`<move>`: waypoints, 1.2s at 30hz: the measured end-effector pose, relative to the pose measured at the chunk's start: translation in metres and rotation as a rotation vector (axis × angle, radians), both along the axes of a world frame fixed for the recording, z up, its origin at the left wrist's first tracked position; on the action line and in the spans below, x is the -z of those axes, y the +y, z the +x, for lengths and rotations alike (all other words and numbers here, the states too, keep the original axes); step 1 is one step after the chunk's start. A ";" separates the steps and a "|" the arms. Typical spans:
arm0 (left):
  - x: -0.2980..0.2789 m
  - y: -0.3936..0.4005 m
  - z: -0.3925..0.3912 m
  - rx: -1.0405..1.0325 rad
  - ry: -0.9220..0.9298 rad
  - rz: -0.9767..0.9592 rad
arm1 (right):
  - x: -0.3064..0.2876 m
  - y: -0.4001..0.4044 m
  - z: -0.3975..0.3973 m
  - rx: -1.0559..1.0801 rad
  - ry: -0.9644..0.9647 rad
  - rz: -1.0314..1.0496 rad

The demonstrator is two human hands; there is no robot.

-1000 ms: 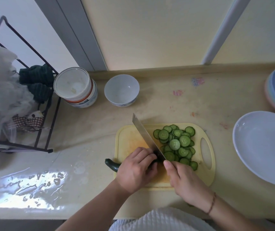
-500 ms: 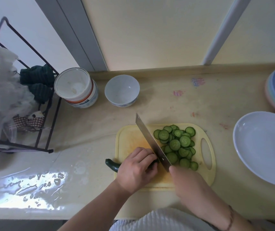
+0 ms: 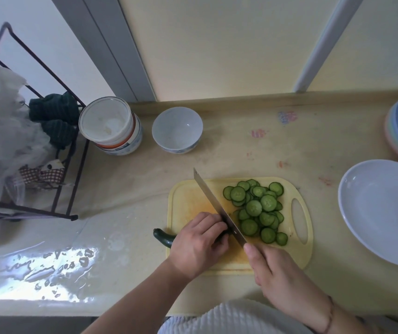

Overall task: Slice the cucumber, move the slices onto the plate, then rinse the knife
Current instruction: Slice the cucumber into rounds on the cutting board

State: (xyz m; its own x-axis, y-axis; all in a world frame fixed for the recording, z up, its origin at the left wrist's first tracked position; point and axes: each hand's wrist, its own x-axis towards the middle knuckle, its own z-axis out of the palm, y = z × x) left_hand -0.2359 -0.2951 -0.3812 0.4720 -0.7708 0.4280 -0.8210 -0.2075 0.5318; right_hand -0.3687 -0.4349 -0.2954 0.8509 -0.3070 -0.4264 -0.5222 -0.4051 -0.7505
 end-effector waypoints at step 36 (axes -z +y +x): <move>-0.003 0.001 -0.001 -0.006 0.036 0.002 | -0.006 0.002 -0.010 0.040 -0.002 0.007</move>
